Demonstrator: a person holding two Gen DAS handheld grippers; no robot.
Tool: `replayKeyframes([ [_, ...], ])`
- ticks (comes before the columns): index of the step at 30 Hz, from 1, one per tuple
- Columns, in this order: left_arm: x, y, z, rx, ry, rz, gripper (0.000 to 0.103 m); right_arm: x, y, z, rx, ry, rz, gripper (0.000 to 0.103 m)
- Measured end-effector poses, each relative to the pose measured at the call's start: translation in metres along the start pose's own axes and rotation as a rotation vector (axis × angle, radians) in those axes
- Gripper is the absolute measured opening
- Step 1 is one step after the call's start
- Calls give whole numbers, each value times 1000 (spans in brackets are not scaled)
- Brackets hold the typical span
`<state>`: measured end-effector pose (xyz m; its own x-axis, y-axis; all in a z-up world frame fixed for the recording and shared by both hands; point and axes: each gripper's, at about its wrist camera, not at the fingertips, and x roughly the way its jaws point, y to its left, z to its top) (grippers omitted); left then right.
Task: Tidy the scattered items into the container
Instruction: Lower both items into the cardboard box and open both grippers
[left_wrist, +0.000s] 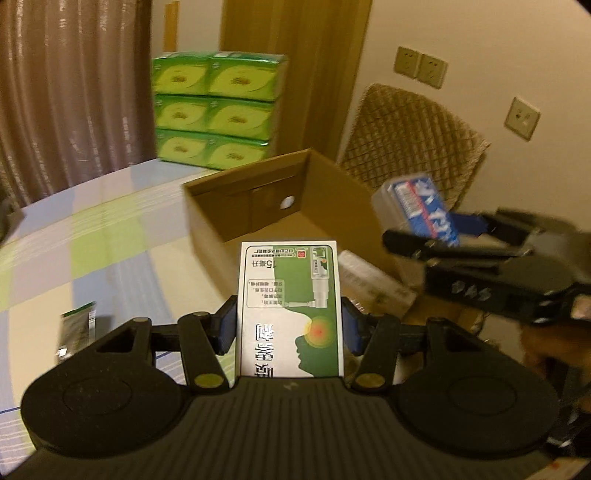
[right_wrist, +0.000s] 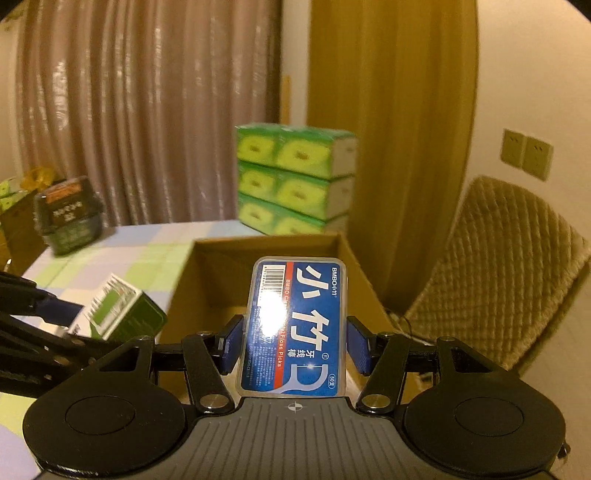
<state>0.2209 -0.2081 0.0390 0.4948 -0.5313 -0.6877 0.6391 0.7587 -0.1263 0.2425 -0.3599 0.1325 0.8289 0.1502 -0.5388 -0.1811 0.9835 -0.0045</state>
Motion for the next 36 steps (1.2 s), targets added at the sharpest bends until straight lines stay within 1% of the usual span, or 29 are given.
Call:
replayKeyframes([
  [6,16,-15,16,-31,-15,-47,50,5,-20,-3,21,21,-22,55],
  [10,30,-24,23,-43,-11,-77,50,7,-32,-7,23,33,-36,55],
  [16,51,-35,27,-37,-1,-77,50,13,-50,-13,44,56,-44,55],
  [26,70,-37,31,-60,4,-70,50,22,-56,-14,43,68,-32,55],
  [27,71,-36,31,-70,3,-69,51,22,-56,-14,43,68,-32,55],
  [29,69,-32,31,-94,-6,-57,64,22,-56,-14,43,68,-32,55],
  [30,67,-31,32,-90,-15,-50,67,22,-56,-14,43,68,-31,55],
  [32,64,-30,32,-74,-25,-29,67,23,-56,-15,47,71,-25,55],
  [36,54,-21,30,-74,-40,-6,67,23,-55,-15,68,76,-10,55],
])
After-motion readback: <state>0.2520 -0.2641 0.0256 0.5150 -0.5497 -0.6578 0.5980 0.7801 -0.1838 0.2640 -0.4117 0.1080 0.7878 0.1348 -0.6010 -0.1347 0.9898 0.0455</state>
